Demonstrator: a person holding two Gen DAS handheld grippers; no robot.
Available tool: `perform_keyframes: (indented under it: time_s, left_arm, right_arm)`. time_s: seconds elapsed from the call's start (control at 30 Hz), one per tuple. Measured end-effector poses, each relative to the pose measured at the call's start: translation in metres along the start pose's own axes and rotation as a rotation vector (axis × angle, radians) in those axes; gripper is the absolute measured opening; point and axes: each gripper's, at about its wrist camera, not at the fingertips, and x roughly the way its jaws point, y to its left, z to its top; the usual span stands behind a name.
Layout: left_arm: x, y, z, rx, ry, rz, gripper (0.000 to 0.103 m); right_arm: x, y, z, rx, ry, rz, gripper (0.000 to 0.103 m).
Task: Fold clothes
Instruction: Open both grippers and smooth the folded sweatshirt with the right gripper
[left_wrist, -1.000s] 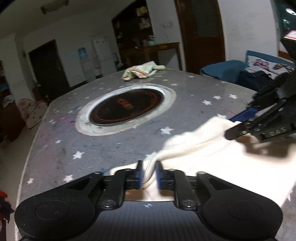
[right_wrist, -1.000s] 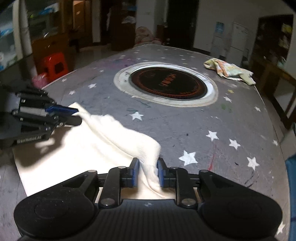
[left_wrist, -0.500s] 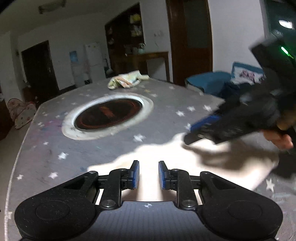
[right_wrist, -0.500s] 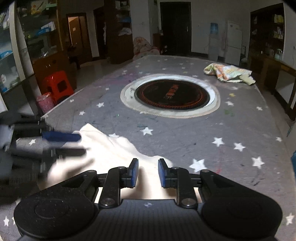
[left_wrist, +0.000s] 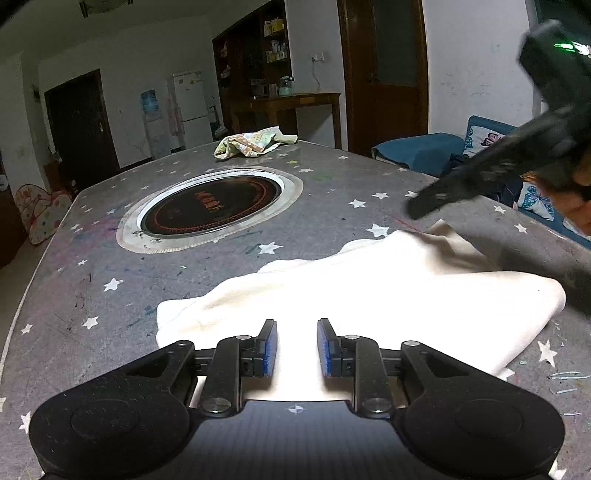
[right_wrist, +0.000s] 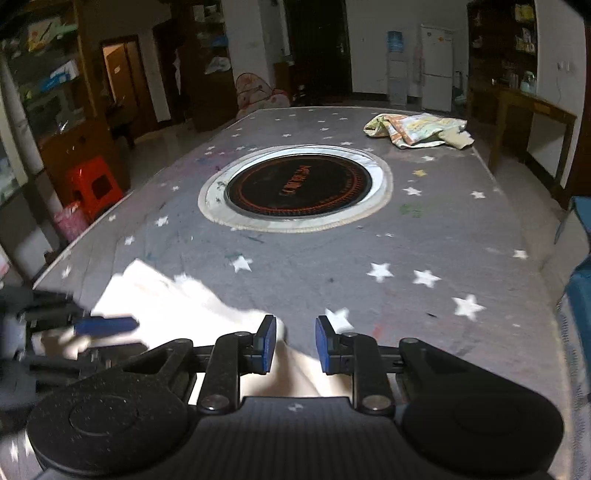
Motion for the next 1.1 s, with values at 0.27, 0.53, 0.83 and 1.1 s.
perform_keyframes:
  time_s: [0.27,0.53,0.83,1.1]
  left_arm:
    - [-0.009,-0.005,0.004,-0.007,-0.016,0.002,0.038]
    - [-0.031,-0.064,0.006,0.122,-0.083,-0.249,0.037]
    - [-0.024,-0.101,-0.006,0.261,-0.060,-0.372,0.037]
    - [-0.025,-0.101,-0.008,0.235,-0.061,-0.373,0.040]
  right_arm:
    - [-0.031,-0.001,-0.035,-0.015,0.044,0.000,0.022]
    - [-0.023,-0.013,-0.052,0.091,0.045,0.022,0.022]
    - [-0.029,-0.006,-0.052,0.038,-0.022,-0.034,0.003]
    - [-0.013,-0.003,-0.061,-0.040,-0.001,-0.094,0.005]
